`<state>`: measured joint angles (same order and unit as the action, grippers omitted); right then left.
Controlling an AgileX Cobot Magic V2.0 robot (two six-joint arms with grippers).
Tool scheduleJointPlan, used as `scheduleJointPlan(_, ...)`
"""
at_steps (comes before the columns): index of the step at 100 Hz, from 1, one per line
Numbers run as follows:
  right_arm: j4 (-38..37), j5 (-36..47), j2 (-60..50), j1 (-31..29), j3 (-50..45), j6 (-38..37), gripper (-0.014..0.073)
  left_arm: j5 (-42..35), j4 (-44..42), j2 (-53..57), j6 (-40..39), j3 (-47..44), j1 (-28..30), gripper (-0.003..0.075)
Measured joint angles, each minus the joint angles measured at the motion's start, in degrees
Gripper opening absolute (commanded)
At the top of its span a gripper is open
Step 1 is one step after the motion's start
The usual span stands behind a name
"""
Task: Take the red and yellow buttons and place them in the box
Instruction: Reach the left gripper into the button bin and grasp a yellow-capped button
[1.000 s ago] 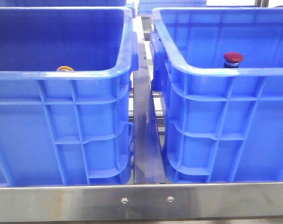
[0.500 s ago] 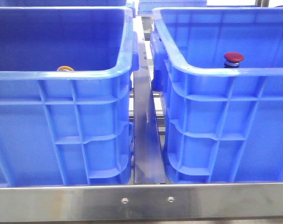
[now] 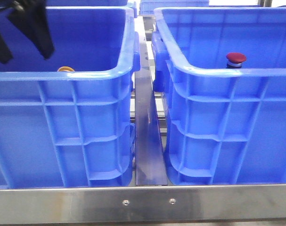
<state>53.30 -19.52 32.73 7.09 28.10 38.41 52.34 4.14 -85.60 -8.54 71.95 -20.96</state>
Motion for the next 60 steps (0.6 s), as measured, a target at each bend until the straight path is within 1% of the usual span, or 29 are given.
scheduleJointPlan(25,0.0,0.0,0.0,0.0,0.0,0.0,0.0472,2.08,-0.09,-9.03,0.0,6.1,0.0,0.0492)
scheduleJointPlan(60,0.0,0.0,0.0,0.0,0.0,0.0,0.0472,1.53,-1.57,-17.41,0.0,9.33,0.59,0.0491)
